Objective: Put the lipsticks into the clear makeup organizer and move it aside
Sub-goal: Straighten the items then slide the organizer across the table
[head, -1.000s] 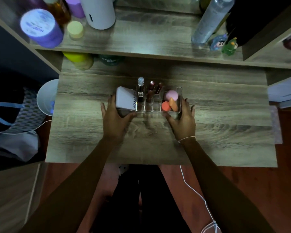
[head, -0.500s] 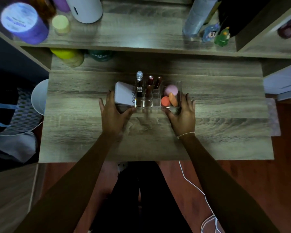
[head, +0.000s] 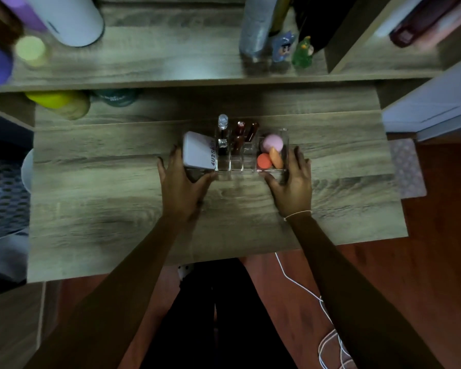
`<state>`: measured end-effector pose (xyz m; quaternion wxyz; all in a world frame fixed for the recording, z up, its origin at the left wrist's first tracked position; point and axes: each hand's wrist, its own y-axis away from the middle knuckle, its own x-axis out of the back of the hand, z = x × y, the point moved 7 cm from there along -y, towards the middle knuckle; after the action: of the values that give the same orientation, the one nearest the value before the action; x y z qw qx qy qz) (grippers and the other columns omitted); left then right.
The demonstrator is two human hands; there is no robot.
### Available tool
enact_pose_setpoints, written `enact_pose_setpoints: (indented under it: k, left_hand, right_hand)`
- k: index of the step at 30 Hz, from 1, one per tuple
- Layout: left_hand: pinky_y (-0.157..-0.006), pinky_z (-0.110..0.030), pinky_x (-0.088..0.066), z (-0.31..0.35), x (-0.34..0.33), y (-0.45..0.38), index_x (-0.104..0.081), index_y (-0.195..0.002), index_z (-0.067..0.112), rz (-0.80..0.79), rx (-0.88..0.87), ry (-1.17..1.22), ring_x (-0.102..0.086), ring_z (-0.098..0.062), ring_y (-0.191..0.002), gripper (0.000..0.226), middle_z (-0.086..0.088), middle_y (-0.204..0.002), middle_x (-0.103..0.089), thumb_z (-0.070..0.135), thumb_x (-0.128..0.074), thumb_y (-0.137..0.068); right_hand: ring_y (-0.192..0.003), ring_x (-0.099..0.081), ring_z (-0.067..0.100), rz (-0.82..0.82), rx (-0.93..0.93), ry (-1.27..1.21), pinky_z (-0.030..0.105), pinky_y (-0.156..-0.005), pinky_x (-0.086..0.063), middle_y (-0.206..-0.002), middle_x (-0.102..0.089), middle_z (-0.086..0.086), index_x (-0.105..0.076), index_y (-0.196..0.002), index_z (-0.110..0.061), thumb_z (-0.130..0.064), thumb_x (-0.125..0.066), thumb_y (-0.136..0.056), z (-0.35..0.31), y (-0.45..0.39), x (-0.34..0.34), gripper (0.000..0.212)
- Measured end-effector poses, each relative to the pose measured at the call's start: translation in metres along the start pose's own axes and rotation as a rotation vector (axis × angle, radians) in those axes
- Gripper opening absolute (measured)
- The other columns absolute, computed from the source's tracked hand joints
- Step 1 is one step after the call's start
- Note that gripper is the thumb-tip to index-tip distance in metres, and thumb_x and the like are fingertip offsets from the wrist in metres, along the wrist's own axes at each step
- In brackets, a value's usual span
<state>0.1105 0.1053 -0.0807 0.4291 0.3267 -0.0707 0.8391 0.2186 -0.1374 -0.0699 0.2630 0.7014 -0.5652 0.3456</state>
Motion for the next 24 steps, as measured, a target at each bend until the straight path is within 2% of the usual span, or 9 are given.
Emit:
enact_pose_setpoints:
  k: [2,3,7,10,13,16,21,24]
  left_hand:
    - [-0.114,-0.065,-0.018,0.008,-0.009,0.000,-0.034,-0.136,0.021,0.018,-0.049,-0.012,-0.012,-0.004,-0.133,0.090,-0.010,-0.142,-0.047,0.053,-0.077,-0.064]
    - [-0.114,-0.066,-0.017,0.012,-0.014,0.000,-0.034,-0.135,0.020,0.013,-0.072,-0.024,-0.015,-0.002,-0.130,0.090,-0.010,-0.141,-0.048,0.055,-0.076,-0.064]
    - [-0.119,-0.057,-0.003,0.024,-0.038,-0.002,-0.036,-0.135,0.018,-0.068,-0.132,-0.094,-0.033,-0.022,-0.138,0.089,-0.008,-0.140,-0.050,0.067,-0.066,-0.067]
    - [-0.119,-0.053,0.003,0.034,-0.052,-0.003,-0.036,-0.137,0.017,-0.123,-0.179,-0.145,-0.034,-0.023,-0.139,0.087,-0.007,-0.143,-0.049,0.068,-0.061,-0.071]
    - [-0.119,-0.052,0.007,0.047,-0.065,-0.004,-0.034,-0.139,0.016,-0.163,-0.283,-0.229,-0.035,-0.022,-0.139,0.079,-0.007,-0.144,-0.048,0.059,-0.060,-0.078]
    - [-0.119,-0.054,0.007,0.055,-0.078,-0.004,-0.029,-0.144,0.017,-0.221,-0.352,-0.326,-0.031,-0.021,-0.141,0.072,-0.006,-0.150,-0.040,0.054,-0.053,-0.086]
    - [-0.119,-0.054,0.006,0.065,-0.093,-0.004,-0.017,-0.149,0.015,-0.258,-0.438,-0.499,-0.011,-0.022,-0.148,0.069,-0.007,-0.158,-0.023,0.050,-0.040,-0.093]
    - [-0.119,-0.057,0.002,0.074,-0.098,-0.004,-0.016,-0.149,0.011,-0.245,-0.469,-0.564,-0.014,-0.028,-0.147,0.071,-0.013,-0.157,-0.024,0.048,-0.041,-0.093]
  right_hand:
    - [-0.140,-0.032,0.036,0.012,-0.013,0.007,0.054,-0.116,-0.024,-0.146,-0.041,0.025,-0.039,-0.142,-0.007,-0.045,-0.070,-0.079,0.009,-0.001,0.008,0.080]
    - [-0.139,-0.033,0.037,0.021,-0.016,0.013,0.055,-0.115,-0.025,-0.145,-0.041,0.026,-0.040,-0.141,-0.006,-0.045,-0.070,-0.079,0.014,-0.001,0.012,0.079]
    - [-0.138,-0.033,0.039,0.034,-0.065,0.017,0.057,-0.111,-0.030,-0.146,-0.040,0.026,-0.041,-0.140,-0.006,-0.044,-0.071,-0.079,0.035,-0.003,0.027,0.078]
    - [-0.140,-0.031,0.036,0.040,-0.110,0.022,0.057,-0.110,-0.032,-0.149,-0.038,0.023,-0.040,-0.143,-0.010,-0.046,-0.070,-0.080,0.053,-0.004,0.037,0.079]
    - [-0.140,-0.030,0.034,0.065,-0.136,0.024,0.056,-0.109,-0.034,-0.150,-0.036,0.021,-0.038,-0.144,-0.012,-0.046,-0.068,-0.081,0.067,-0.004,0.049,0.078]
    - [-0.141,-0.030,0.035,0.088,-0.154,0.039,0.056,-0.110,-0.033,-0.150,-0.036,0.022,-0.039,-0.143,-0.010,-0.045,-0.068,-0.082,0.078,-0.004,0.059,0.076]
    - [-0.141,-0.032,0.033,0.131,-0.178,0.025,0.054,-0.110,-0.034,-0.148,-0.039,0.023,-0.042,-0.142,-0.010,-0.046,-0.068,-0.081,0.090,-0.004,0.071,0.076]
    - [-0.140,-0.032,0.031,0.155,-0.200,0.031,0.051,-0.110,-0.035,-0.149,-0.039,0.021,-0.042,-0.142,-0.012,-0.047,-0.067,-0.082,0.097,-0.004,0.074,0.075]
